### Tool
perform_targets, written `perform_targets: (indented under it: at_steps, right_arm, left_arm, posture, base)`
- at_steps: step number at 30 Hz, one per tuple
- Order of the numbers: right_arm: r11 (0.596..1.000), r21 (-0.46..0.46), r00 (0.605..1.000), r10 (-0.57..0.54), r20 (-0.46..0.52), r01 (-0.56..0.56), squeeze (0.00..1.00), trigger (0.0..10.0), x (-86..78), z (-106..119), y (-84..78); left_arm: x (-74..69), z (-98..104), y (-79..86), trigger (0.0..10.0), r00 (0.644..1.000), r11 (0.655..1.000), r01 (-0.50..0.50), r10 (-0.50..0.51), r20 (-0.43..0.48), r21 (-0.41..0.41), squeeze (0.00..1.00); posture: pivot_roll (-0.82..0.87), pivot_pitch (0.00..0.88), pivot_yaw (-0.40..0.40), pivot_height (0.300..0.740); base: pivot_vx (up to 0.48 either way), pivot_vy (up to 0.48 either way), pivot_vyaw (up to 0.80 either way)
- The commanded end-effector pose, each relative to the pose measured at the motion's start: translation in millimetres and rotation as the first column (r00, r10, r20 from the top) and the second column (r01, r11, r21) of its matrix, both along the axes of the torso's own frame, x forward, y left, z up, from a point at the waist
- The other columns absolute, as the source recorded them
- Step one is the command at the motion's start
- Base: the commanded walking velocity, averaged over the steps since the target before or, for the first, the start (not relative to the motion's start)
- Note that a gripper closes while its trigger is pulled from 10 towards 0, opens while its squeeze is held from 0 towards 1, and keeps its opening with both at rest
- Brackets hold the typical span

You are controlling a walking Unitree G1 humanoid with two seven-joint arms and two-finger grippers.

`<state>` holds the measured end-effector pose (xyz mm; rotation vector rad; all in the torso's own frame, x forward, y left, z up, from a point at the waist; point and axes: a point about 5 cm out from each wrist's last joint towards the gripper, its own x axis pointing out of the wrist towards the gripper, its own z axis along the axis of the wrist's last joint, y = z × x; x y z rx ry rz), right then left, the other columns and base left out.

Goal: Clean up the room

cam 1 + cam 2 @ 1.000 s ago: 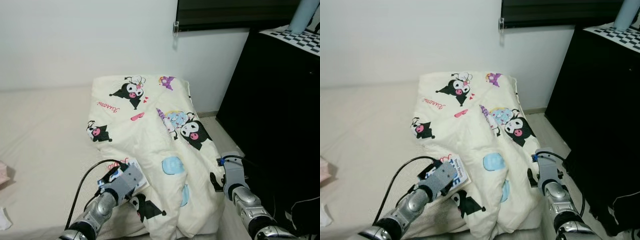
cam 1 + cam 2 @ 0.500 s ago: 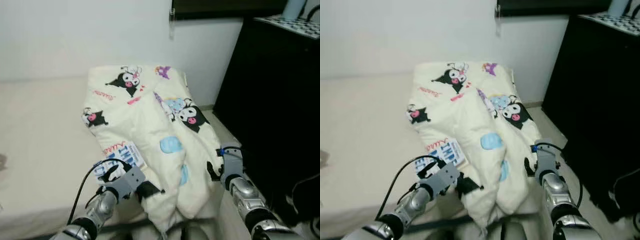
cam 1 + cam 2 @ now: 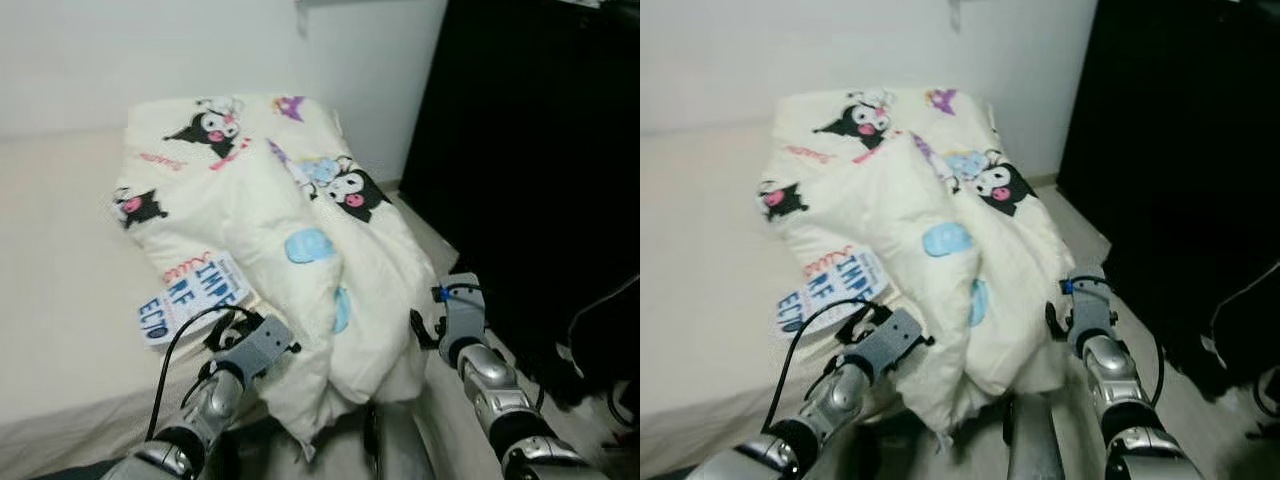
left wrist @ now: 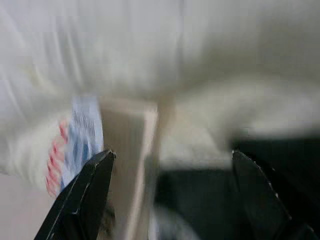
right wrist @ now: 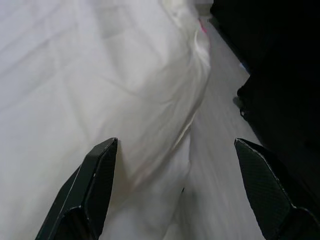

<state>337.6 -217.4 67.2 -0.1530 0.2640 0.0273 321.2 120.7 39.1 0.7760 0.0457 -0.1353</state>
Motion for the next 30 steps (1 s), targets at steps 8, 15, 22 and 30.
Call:
perform_targets:
  at_steps: [8,15,22,30]
  right_arm:
    - [0.999,0.021,0.999,0.041,0.014,-0.041,0.0,10.0,-0.8,-0.4,10.9]
    - [0.998,0.022,0.998,0.063,0.023,-0.064,0.0,10.0,-2.4,-0.8,16.0]
    - [0.997,0.015,0.996,0.078,0.031,-0.079,0.0,10.0,-4.3,-0.7,17.1]
    - [0.996,0.014,0.996,0.084,0.035,-0.085,0.0,10.0,-2.2,1.5,19.0]
  left_arm:
    - [11.1,22.1,15.5,10.0,0.984,0.995,-0.038,0.022,0.179,0.087,0.0]
    - [11.3,23.9,31.6,10.0,0.977,0.987,-0.076,0.044,0.211,0.144,0.0]
    - [6.4,24.8,51.8,10.0,0.966,0.979,-0.103,0.056,0.254,0.174,0.0]
    - [14.0,57.5,42.4,10.0,0.902,0.989,-0.027,-0.038,0.431,0.143,0.0]
  posture:
    - [-0.21,0.156,-0.016,0.495]
    - [-0.21,0.164,-0.016,0.481]
    - [-0.2,0.166,-0.018,0.481]
    - [-0.17,0.163,-0.031,0.481]
  base:
    - [0.0,0.0,0.0]
    - [0.0,0.0,0.0]
    - [0.0,0.0,0.0]
    - [0.0,0.0,0.0]
